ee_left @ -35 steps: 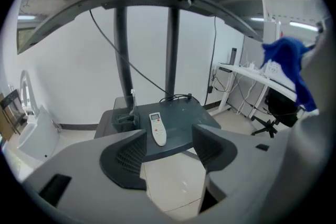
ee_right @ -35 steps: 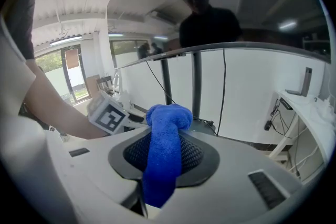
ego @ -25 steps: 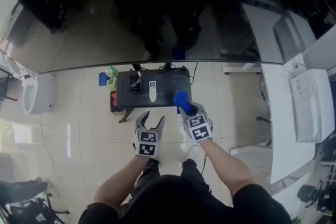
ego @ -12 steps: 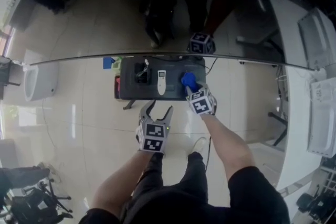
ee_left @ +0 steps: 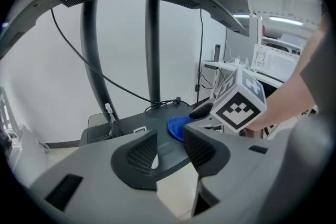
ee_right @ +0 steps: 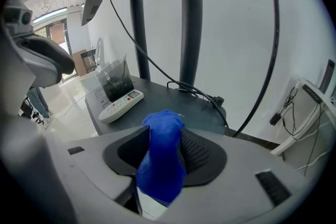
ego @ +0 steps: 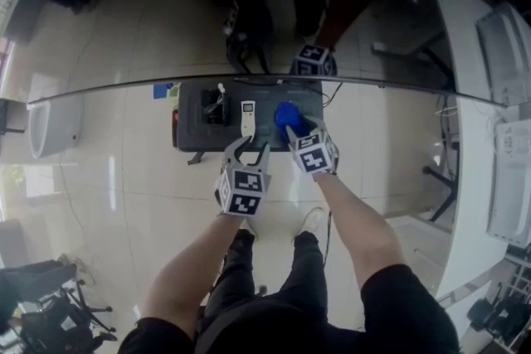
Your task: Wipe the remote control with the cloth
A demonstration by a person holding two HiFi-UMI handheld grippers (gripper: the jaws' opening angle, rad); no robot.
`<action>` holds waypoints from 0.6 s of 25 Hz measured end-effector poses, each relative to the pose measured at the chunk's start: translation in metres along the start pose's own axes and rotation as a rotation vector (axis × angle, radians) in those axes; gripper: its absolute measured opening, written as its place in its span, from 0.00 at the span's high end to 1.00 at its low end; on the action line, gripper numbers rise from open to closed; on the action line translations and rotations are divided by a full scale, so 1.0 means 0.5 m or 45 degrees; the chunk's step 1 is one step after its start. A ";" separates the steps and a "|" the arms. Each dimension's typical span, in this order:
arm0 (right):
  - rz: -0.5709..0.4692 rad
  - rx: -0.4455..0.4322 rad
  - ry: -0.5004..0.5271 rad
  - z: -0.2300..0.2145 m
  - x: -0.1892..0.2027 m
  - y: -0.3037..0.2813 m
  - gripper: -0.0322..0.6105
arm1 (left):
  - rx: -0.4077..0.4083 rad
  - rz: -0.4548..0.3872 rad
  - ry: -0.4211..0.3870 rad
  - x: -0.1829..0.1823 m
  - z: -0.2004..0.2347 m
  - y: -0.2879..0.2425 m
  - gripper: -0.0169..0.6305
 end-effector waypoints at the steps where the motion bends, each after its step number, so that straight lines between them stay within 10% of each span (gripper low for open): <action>1: -0.018 0.008 -0.009 -0.002 -0.005 0.013 0.66 | -0.002 -0.003 0.000 -0.003 -0.001 0.001 0.75; 15: -0.440 -0.120 -0.098 0.161 -0.105 0.421 0.70 | 0.057 -0.275 -0.022 -0.099 -0.041 0.229 0.84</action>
Point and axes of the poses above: the fingertips, and each gripper's own axes: y backward along the fingers, z to its left, x out of its underside, the point moved 9 cm from there along y, backward along the fingers, and after that the axes turned 6 degrees about -x, right-handed, at the moved point
